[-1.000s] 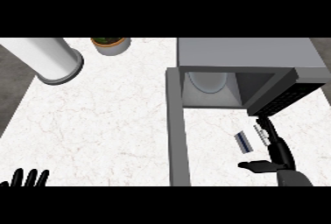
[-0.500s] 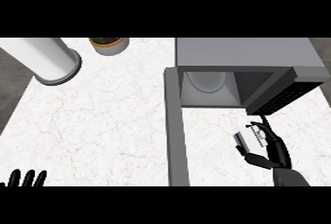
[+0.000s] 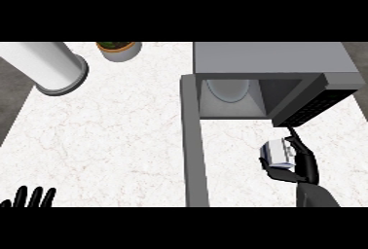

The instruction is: Pick up the milk, place it into the microwave and close the microwave

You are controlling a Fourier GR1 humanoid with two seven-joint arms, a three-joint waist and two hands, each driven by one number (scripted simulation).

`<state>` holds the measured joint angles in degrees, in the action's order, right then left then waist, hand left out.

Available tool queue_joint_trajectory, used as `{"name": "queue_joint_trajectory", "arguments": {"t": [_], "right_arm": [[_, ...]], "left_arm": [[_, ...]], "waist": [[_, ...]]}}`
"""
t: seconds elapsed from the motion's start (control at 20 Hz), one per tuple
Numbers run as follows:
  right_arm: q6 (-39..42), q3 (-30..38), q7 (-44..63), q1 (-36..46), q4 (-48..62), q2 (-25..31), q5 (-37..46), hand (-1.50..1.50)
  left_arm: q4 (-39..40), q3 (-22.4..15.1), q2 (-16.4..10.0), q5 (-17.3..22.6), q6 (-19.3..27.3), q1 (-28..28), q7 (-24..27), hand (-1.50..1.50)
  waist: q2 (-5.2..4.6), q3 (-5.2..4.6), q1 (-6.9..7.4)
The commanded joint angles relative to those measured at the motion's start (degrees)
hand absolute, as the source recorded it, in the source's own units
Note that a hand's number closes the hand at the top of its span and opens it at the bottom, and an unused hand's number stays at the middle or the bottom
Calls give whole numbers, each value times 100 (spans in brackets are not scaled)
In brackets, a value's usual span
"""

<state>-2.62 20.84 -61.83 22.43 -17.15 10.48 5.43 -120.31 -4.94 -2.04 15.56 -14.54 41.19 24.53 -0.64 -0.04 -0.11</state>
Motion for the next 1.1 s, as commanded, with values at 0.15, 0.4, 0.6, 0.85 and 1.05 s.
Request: {"name": "queue_joint_trajectory", "arguments": {"t": [0.15,0.4,0.6,0.85,1.05], "right_arm": [[-762,116,-309,687,-186,-544,-90,150],[-561,79,-477,574,-386,-653,-135,150],[-513,85,-333,533,-634,-656,-215,150],[-348,-131,-276,176,-994,-606,-123,150],[-284,-237,17,-76,-1535,-642,-191,150]], "left_arm": [[219,-52,-13,-82,-97,-79,87,-150],[-11,175,-56,137,-54,-102,18,-150],[-55,212,-127,273,-207,198,45,-150],[-43,153,-23,127,-180,301,196,-150],[-193,56,-126,131,-251,417,3,-150]], "waist": [[33,15,170],[45,12,122],[77,4,108],[110,-3,18],[144,-13,-93]]}}
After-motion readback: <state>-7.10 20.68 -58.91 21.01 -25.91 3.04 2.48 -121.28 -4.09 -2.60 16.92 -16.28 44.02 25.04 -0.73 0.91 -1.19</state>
